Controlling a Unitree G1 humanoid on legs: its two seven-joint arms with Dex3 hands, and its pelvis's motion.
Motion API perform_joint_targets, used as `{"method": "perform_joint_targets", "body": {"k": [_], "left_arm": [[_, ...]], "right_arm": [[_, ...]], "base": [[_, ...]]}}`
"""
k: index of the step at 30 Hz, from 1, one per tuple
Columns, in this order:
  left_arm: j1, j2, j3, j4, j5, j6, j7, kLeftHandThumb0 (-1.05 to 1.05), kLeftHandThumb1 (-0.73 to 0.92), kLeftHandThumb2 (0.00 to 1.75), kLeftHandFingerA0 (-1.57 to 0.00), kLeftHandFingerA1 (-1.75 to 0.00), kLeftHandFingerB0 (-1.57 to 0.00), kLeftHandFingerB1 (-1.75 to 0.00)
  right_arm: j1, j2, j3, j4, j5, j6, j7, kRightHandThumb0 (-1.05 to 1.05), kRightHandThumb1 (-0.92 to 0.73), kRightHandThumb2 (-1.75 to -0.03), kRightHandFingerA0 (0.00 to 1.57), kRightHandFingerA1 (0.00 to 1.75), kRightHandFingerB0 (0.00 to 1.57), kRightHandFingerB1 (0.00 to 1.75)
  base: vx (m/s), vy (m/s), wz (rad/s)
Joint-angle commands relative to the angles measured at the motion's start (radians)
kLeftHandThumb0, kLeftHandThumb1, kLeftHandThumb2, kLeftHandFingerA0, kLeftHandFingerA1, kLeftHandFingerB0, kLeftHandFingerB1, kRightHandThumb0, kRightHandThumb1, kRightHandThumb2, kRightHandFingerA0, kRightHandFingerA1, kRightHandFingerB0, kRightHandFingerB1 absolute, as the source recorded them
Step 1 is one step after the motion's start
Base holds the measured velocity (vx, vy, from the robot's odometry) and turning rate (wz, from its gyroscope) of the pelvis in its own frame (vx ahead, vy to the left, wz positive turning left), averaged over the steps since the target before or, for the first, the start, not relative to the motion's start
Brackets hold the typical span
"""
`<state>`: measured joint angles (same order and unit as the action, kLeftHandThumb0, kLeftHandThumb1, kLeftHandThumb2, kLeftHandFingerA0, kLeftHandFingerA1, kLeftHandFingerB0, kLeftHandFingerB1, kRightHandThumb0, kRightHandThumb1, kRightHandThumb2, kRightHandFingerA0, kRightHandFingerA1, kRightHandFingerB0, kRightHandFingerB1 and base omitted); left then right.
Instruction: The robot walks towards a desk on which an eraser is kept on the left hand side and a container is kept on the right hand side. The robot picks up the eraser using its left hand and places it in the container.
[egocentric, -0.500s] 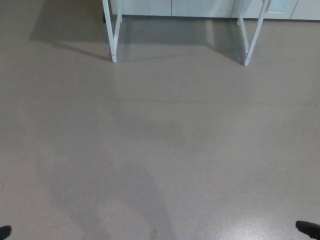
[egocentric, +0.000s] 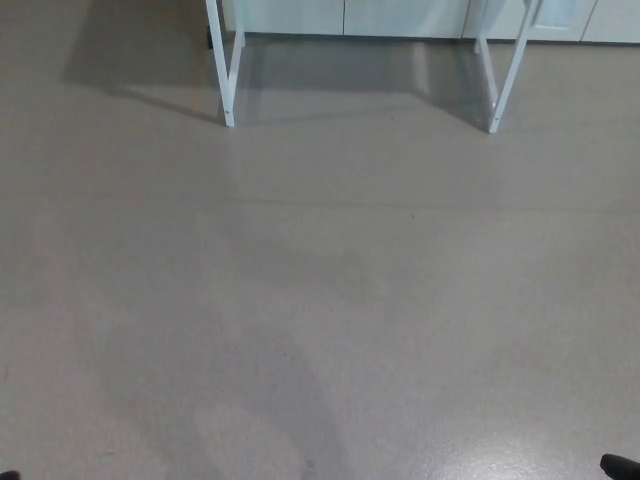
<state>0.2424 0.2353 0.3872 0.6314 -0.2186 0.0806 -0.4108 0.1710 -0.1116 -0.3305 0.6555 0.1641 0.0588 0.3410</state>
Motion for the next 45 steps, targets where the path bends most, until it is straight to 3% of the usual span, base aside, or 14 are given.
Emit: {"method": "perform_joint_targets", "body": {"k": [1,4,5,7,14,27,31,32,33,34,45], "left_arm": [[0.025,-0.036,-0.003,-0.088,-0.033,0.046,0.037,-0.3,0.62,0.59,-0.47,-0.36,-0.36,-0.32],[0.031,-0.068,-0.005,-0.141,-0.035,0.067,0.072,-0.3,0.61,0.6,-0.52,-0.38,-0.4,-0.34],[0.025,-0.075,-0.007,-0.138,-0.033,0.064,0.077,-0.29,0.6,0.59,-0.52,-0.39,-0.4,-0.34],[0.011,-0.079,-0.024,-0.078,0.0,0.007,0.086,-0.29,0.6,0.59,-0.46,-0.39,-0.39,-0.33],[-0.021,-0.004,-0.099,0.167,0.094,-0.179,0.085,-0.29,0.58,0.58,-0.48,-0.44,-0.42,-0.34],[0.052,0.045,-0.174,0.125,0.134,-0.257,0.091,-0.34,0.58,0.58,-0.47,-0.38,-0.39,-0.33],[0.047,0.055,-0.199,0.129,0.152,-0.283,0.108,-0.36,0.58,0.59,-0.48,-0.38,-0.4,-0.34],[0.042,0.061,-0.21,0.145,0.165,-0.306,0.118,-0.44,0.47,0.74,-0.42,-0.47,-0.34,-0.44],[0.04,0.061,-0.211,0.151,0.165,-0.312,0.119,-0.36,0.58,0.59,-0.5,-0.38,-0.4,-0.34],[0.038,0.061,-0.212,0.156,0.164,-0.316,0.122,-0.43,0.48,0.74,-0.44,-0.48,-0.35,-0.44],[0.037,0.056,-0.229,0.187,0.167,-0.343,0.132,-0.44,0.46,0.75,-0.45,-0.5,-0.38,-0.46]], "right_arm": [[0.024,-0.01,0.0,0.001,0.024,-0.031,0.007,-0.38,-0.41,-0.69,0.52,0.59,0.42,0.54],[0.029,-0.013,0.008,-0.001,0.018,-0.03,0.002,-0.36,-0.43,-0.68,0.51,0.58,0.42,0.54],[0.027,-0.013,0.005,0.002,0.024,-0.026,0.003,-0.29,-0.51,-0.55,0.54,0.52,0.44,0.47],[0.019,-0.016,0.009,0.018,0.02,-0.045,0.006,-0.33,-0.52,-0.55,0.58,0.53,0.45,0.48],[0.022,-0.03,0.021,-0.002,0.012,-0.046,0.005,-0.35,-0.5,-0.54,0.57,0.52,0.45,0.47],[0.025,-0.031,0.041,0.021,0.006,-0.075,0.008,-0.36,-0.52,-0.55,0.61,0.54,0.51,0.5],[0.015,-0.033,0.04,0.028,0.012,-0.073,0.013,-0.35,-0.49,-0.54,0.6,0.55,0.51,0.5],[0.011,-0.033,0.042,0.025,0.008,-0.066,0.004,-0.34,-0.48,-0.53,0.6,0.54,0.51,0.49],[0.011,-0.031,0.042,0.022,0.008,-0.062,0.0,-0.33,-0.49,-0.54,0.61,0.54,0.52,0.49],[0.011,-0.03,0.043,0.02,0.007,-0.061,-0.003,-0.32,-0.49,-0.54,0.61,0.54,0.52,0.49],[0.011,-0.046,0.075,0.027,-0.006,-0.083,-0.004,-0.36,-0.5,-0.54,0.66,0.56,0.57,0.5]], "base": [[0.0,0.0,0.0],[0.0,0.0,0.0],[0.0,0.0,0.0],[0.13,-0.012,0.09],[-0.08,0.028,0.02],[0.18,0.224,-0.05],[0.21,-0.065,0.12],[0.24,-0.146,0.14],[0.24,-0.172,0.09],[0.2,-0.194,0.18],[0.26,-0.185,0.1]]}}
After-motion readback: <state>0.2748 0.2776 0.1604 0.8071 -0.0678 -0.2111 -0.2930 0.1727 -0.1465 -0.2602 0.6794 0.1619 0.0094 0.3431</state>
